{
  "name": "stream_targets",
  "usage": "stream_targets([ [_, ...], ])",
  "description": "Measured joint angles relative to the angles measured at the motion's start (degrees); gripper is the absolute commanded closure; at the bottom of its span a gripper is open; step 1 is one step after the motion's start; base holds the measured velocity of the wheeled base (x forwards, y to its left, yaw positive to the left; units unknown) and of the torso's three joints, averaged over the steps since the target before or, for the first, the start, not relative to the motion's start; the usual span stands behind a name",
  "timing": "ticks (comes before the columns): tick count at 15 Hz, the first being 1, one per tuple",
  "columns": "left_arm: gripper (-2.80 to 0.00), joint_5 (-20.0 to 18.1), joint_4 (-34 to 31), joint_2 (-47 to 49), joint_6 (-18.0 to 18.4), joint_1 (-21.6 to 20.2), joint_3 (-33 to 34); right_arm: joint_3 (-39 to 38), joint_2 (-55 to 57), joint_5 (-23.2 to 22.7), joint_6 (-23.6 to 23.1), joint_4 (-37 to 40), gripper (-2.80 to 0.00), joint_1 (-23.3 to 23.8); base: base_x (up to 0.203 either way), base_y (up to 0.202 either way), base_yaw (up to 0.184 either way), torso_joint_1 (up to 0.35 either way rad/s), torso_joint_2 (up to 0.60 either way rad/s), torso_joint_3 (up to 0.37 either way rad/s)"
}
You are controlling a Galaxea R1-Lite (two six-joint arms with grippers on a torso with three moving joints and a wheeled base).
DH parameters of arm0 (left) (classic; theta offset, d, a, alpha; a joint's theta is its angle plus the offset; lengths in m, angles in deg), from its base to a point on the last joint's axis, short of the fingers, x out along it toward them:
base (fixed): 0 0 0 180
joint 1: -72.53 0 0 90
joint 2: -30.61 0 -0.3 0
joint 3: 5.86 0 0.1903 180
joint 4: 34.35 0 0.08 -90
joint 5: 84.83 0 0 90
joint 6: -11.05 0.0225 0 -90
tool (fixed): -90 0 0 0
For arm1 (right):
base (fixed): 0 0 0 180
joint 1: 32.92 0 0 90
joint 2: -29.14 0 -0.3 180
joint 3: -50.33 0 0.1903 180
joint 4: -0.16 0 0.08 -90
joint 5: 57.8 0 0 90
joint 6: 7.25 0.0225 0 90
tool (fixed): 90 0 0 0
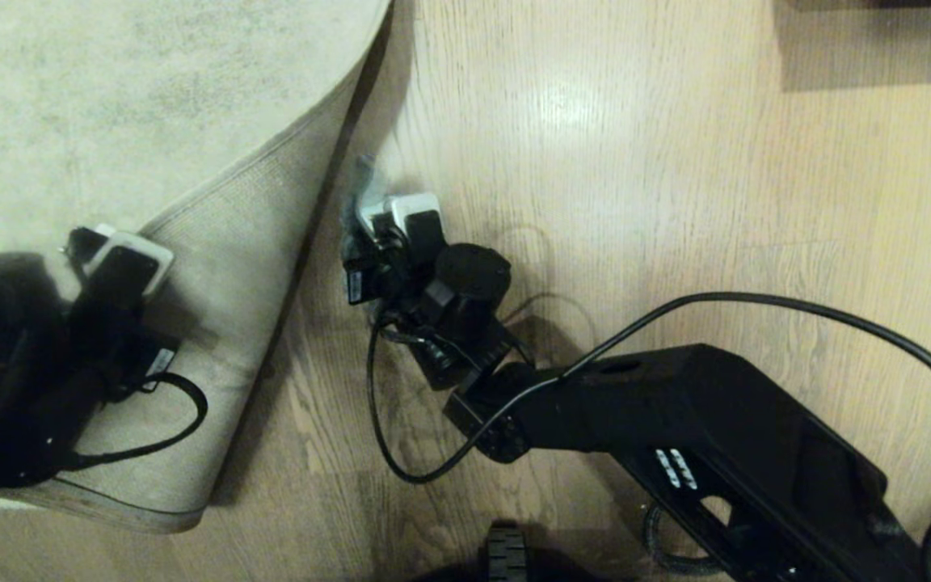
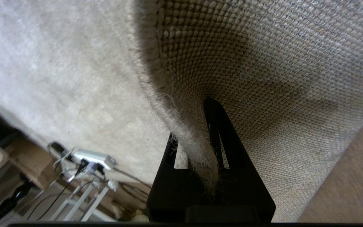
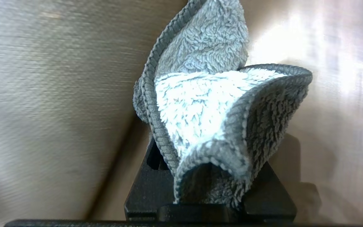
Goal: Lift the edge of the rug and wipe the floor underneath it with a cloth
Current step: Wipe the floor under the carpet with a rag
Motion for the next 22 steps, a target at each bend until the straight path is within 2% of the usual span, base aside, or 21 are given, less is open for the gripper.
stream_targets([
  [3,0.00,0.29,-0.02,-0.11,-0.04,0.00,-0.05,-3.28,-2.04,0.15,0.00,0.12,0.00,-2.52,0.000,0.000,0.000,0.000,0.00,0.000],
  [6,0.00,0.30,0.02,-0.35,-0.06,0.07,0.01,-10.93,-4.62,0.80,-0.05,-2.19,0.00,-4.66,0.000,0.000,0.000,0.000,0.00,0.000],
  [12,0.00,0.43,0.03,-0.82,-0.34,0.07,0.00,-29.78,-7.93,8.37,0.30,-13.30,0.00,-10.99,0.000,0.000,0.000,0.000,0.00,0.000],
  [17,0.00,1.39,-0.02,-0.96,-0.75,0.07,-0.31,-30.88,-3.86,10.31,1.32,-15.54,0.00,-12.89,0.000,0.000,0.000,0.000,0.00,0.000],
  [22,0.00,1.51,0.09,-0.94,-0.91,0.07,-0.43,-29.76,1.62,10.39,2.38,-16.87,0.00,-13.57,0.000,0.000,0.000,0.000,0.00,0.000],
])
